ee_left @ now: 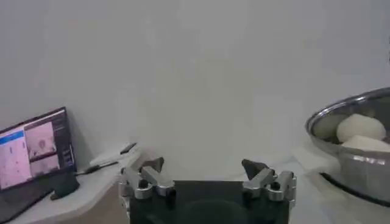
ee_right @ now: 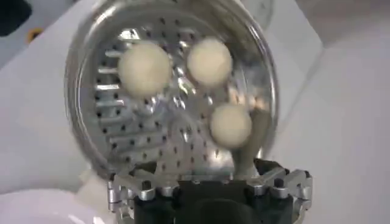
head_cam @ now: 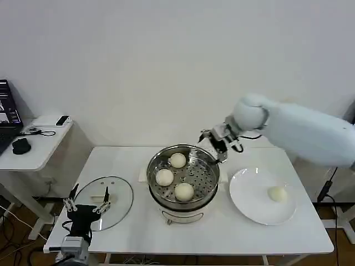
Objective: Take steamed baozi put them in steamer then cover it.
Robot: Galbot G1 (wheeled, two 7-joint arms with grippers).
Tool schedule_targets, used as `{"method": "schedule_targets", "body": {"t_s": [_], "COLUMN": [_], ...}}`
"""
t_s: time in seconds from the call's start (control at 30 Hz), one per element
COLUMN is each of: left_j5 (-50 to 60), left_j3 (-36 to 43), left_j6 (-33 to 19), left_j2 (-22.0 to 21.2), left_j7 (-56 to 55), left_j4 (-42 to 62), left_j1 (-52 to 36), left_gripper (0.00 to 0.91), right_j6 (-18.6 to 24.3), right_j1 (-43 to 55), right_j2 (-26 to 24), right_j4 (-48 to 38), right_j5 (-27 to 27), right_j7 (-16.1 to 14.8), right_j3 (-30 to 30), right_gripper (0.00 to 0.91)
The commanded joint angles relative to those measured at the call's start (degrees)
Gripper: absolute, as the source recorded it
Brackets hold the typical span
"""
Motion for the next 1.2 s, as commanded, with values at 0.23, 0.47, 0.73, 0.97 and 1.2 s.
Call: {"method": "schedule_targets", "body": {"t_s": [0.23, 0.47, 0.73, 0.97, 1.2], "left_j5": [-0.7, -0.6, -0.4, -0.6, -0.6], "left_j3": [1.1, 1.7, 1.4, 0.2, -0.3], "left_j6": [0.2, 0.6, 0.7, 0.6, 0.7], "left_j2": [1.6, 1.7, 1.7, 2.0, 1.8], "left_j7": [0.2, 0.4, 0.4, 0.5, 0.5], "left_j4": [0.9, 1.5, 1.4, 1.5, 1.3], "left_j1": [-1.2, -2.1, -1.8, -1.7, -1.3], "left_gripper": [0.907, 0.907, 0.907, 0.907, 0.907], "right_j6": [-4.5, -2.2, -1.1, 0.5, 1.2], "right_j1": [-11.4, -28.5, -36.6, -40.1, -41.2], "right_j2": [-22.8, -25.6, -23.8, -20.5, -16.6], "right_j4": [0.7, -2.4, -6.7, -11.1, -15.7], "right_j5": [-4.9, -12.8, -16.7, -20.6, -21.4], "right_j7": [-0.8, -2.3, -2.4, -2.1, -1.9], "right_j3": [7.2, 21.5, 28.4, 32.8, 33.9], "right_gripper": [0.907, 0.907, 0.907, 0.907, 0.907]}}
